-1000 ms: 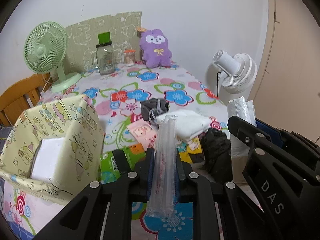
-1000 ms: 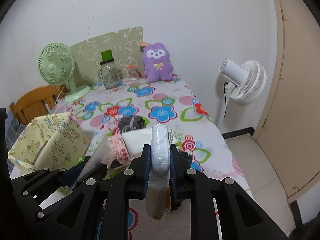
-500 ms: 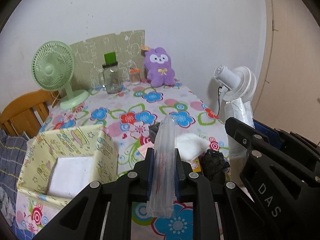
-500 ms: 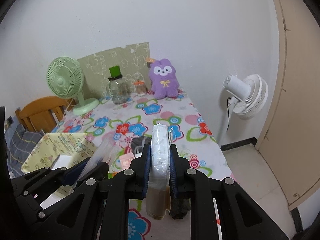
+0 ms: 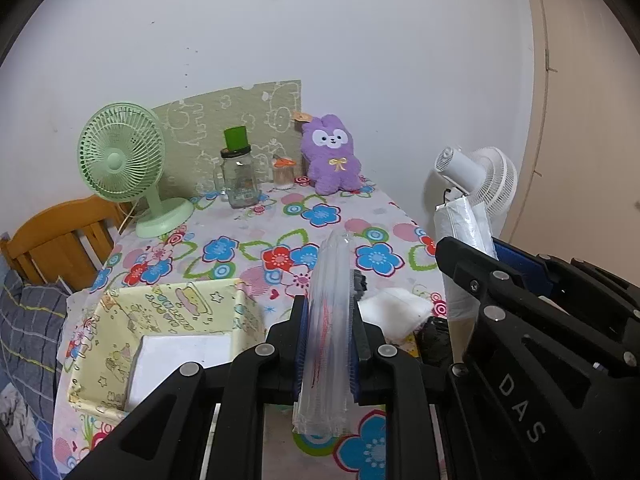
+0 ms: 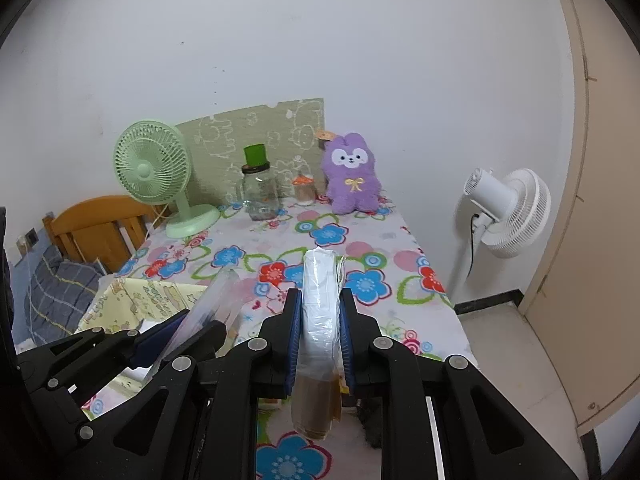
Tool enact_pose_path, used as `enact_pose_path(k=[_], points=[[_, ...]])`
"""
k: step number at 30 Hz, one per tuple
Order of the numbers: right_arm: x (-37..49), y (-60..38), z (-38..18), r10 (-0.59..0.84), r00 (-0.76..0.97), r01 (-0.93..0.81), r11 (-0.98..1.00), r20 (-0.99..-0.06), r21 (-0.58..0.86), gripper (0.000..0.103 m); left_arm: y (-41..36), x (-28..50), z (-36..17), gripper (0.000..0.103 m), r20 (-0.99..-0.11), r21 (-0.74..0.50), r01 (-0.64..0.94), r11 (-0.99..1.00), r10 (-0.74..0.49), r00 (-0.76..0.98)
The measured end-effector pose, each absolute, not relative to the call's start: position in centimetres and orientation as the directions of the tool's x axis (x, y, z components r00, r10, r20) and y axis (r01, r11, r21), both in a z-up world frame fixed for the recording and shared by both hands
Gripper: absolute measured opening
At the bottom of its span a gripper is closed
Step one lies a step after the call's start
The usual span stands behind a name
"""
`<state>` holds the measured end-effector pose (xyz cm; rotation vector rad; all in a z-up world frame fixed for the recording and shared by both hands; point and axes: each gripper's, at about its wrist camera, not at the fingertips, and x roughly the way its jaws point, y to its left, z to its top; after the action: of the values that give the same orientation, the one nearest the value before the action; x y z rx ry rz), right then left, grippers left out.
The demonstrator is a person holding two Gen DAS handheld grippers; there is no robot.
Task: Organize soft objects
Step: 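Carry the tube with the left gripper while the right gripper carries the wrapped item over the gift box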
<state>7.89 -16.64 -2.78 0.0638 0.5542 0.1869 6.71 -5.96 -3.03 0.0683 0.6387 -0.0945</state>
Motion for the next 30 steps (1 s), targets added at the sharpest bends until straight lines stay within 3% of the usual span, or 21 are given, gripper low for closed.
enact_pose_path(k=[30], points=[[11.7,-6.7,-3.1,0.312,0.768,-0.322,0.943,-0.560,0.084,0.021,2.9,9.0,-3.6,0.016,-0.616,0.054,-0.008,0.998,0.040,0.786]])
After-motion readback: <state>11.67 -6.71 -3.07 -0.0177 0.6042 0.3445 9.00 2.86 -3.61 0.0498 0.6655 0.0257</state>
